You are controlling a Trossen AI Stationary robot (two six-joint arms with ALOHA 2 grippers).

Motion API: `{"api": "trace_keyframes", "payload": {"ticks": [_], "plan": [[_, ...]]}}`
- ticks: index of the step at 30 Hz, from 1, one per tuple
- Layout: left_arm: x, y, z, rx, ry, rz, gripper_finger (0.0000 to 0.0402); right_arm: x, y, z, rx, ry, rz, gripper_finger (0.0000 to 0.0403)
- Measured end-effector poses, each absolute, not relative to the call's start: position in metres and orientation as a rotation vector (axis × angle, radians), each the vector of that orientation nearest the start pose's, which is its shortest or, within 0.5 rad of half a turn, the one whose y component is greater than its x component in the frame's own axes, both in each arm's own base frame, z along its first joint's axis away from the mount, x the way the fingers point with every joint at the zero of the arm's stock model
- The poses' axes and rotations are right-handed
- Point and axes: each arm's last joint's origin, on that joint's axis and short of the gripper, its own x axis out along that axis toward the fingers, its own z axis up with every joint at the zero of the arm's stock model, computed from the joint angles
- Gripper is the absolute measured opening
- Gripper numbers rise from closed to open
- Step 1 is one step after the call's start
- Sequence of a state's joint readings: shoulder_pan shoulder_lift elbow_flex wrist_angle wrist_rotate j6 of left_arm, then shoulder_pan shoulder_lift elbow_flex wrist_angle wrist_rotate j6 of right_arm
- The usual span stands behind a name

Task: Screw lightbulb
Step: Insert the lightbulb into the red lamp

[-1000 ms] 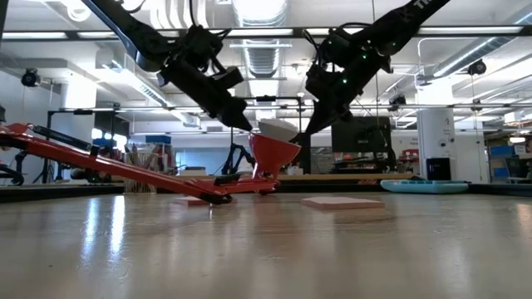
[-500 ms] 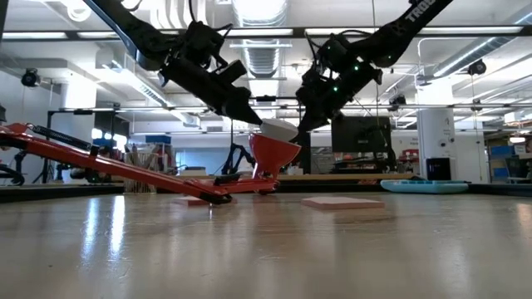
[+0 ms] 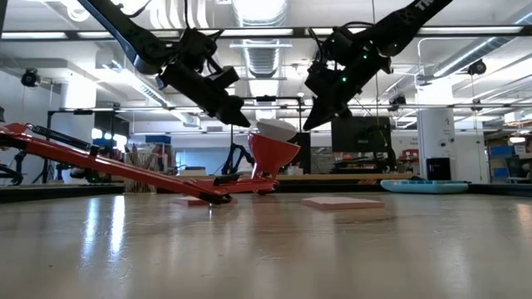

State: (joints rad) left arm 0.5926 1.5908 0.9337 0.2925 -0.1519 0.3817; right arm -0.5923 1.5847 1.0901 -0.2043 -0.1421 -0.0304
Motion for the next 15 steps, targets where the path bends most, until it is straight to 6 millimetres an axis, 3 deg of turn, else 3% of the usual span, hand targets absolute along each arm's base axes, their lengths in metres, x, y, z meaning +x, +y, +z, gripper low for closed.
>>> {"api": "trace_keyframes", "payload": {"ticks": [10, 15], "plan": [[0.288, 0.185, 0.230, 0.252, 0.523, 0.605, 0.0258, 0.283, -0.196, 0.254, 0.143, 0.584, -0.499, 0.0002], [0.285, 0.181, 0.239, 0.249, 0.506, 0.607, 0.0258, 0.281, -0.195, 0.258, 0.128, 0.578, -0.499, 0.0002]]}}
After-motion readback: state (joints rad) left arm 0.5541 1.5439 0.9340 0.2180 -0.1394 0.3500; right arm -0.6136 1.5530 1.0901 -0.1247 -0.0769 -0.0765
